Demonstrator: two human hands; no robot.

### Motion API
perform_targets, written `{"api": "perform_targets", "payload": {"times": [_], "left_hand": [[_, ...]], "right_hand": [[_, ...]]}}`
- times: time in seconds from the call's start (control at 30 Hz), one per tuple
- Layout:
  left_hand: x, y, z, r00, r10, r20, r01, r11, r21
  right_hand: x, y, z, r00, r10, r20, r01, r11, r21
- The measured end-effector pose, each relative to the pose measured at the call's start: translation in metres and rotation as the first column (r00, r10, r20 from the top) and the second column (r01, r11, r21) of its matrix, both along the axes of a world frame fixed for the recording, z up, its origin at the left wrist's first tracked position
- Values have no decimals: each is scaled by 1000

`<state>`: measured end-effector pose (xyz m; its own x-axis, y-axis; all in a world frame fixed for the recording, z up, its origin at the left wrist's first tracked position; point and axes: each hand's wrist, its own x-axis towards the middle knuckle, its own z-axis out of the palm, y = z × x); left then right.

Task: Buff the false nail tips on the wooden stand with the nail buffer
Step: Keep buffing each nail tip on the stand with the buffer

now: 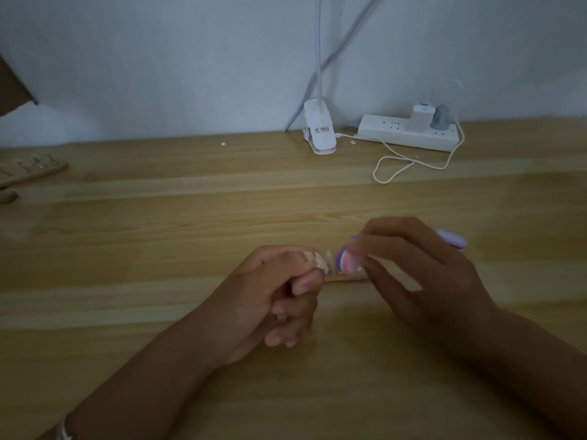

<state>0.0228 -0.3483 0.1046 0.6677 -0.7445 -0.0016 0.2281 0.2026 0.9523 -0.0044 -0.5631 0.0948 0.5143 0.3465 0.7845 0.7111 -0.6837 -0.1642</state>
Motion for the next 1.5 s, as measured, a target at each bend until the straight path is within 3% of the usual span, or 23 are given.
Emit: {"api": "perform_targets", "payload": {"times": [0.17,0.33,0.47,0.6,0.7,0.77,0.83,1.03,1.13,1.23,1.3,1.37,1.5], "left_hand": [[-1,0,-2,995,-66,-77,63,997,-42],[1,3,0,987,-131,-90,126,991,-51],[1,1,-2,986,-132,-106,126,990,-64],[1,3,-1,985,-151,-87,147,988,-58],[-2,-1,-1,995,1,99,-1,1000,3],[-4,-6,-2,948,123,293,-143,989,47],[-6,-8,-3,904,189,385,-223,974,46],[-8,-8,-4,830,308,465,-375,925,56],[-9,-8,-6,778,314,544,-426,900,91],[-12,-8,-8,637,281,718,-479,874,84],[-11,-10,-10,580,283,764,-529,844,90],[-11,-11,-11,604,324,729,-553,828,90],[-11,-9,-11,639,337,691,-505,862,47]], "right_hand": [[-14,15,-8,990,141,25,-141,990,20],[0,1,-3,998,33,57,-35,999,30],[-10,11,-10,989,137,53,-138,990,10],[5,-3,-9,1000,-18,-5,18,1000,-4],[9,-6,-6,998,-55,-31,56,998,42],[5,-4,-8,1000,-28,-10,29,999,43],[3,-2,-7,1000,-10,3,10,999,50],[1,1,-2,999,-44,-21,46,993,112],[-7,8,-3,1000,24,-16,-23,998,60],[-11,11,-7,996,90,-28,-91,995,-44],[-5,4,-5,999,46,-29,-48,997,-57],[-1,-1,-3,999,-3,-40,1,999,-47],[-9,11,-13,997,75,-31,-76,996,-51]]}}
